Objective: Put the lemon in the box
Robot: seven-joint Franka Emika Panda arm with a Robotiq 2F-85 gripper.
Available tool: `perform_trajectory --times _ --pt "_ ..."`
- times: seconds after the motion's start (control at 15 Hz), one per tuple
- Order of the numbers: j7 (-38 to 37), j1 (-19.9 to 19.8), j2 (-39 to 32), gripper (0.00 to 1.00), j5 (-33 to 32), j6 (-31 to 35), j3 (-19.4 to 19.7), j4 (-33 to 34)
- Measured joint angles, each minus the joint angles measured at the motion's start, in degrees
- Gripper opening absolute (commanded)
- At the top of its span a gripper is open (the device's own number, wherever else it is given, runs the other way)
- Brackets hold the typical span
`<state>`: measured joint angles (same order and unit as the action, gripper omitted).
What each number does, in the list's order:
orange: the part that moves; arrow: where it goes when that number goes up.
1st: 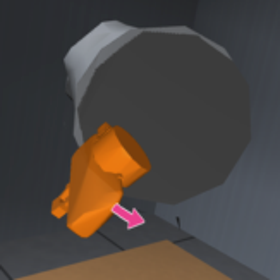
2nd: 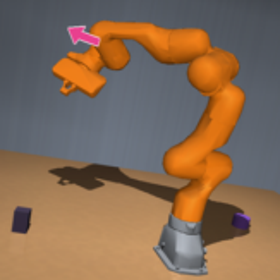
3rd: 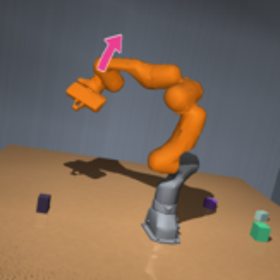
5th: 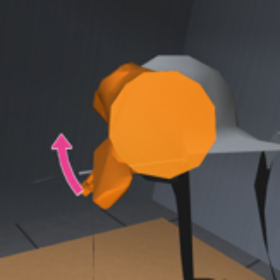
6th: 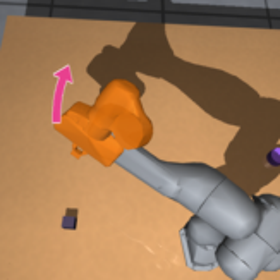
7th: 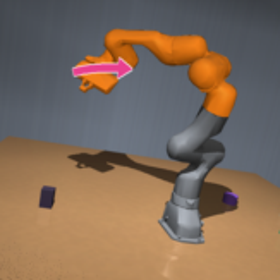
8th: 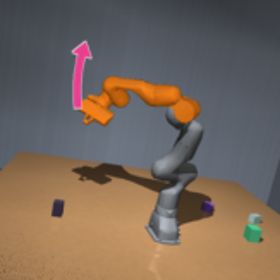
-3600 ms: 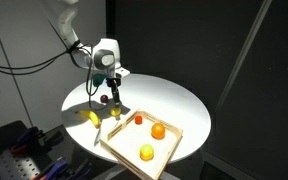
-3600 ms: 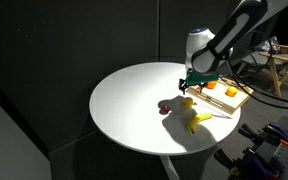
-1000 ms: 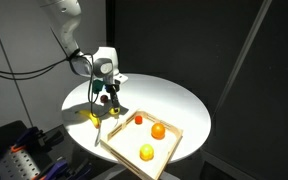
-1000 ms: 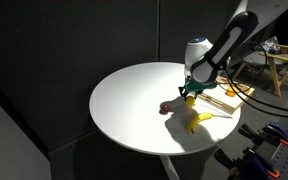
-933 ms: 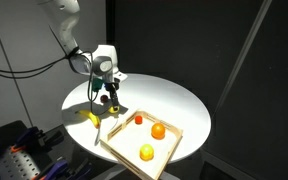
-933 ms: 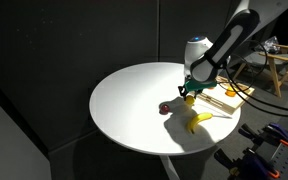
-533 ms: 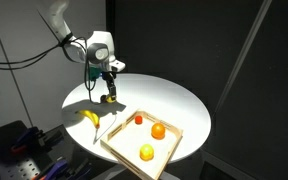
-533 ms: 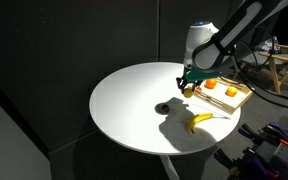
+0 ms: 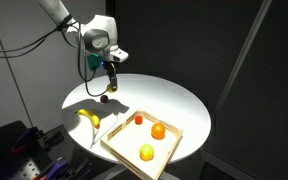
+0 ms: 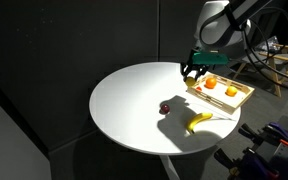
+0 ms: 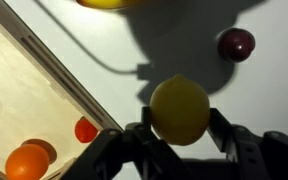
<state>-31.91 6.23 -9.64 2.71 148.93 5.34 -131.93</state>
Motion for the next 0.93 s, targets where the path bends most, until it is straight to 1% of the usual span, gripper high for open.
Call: perform_trajectory --times 0.4,0.53,0.8,0.87,0.93 --pt "0.5 -3.1 5.7 0.34 0.9 -10.2 -0.1 -0.1" --pt "0.5 -4.0 7.3 0.34 0.9 -12.0 -0.1 -0.2" --pt "0.5 -5.1 9.9 0.34 0.9 -13.0 -0.1 -0.5" --pt "0.5 -5.2 10.3 0.59 0.8 -13.0 -0.1 -0.6" --pt "0.5 -5.4 10.6 0.59 0.8 -13.0 -0.2 -0.8"
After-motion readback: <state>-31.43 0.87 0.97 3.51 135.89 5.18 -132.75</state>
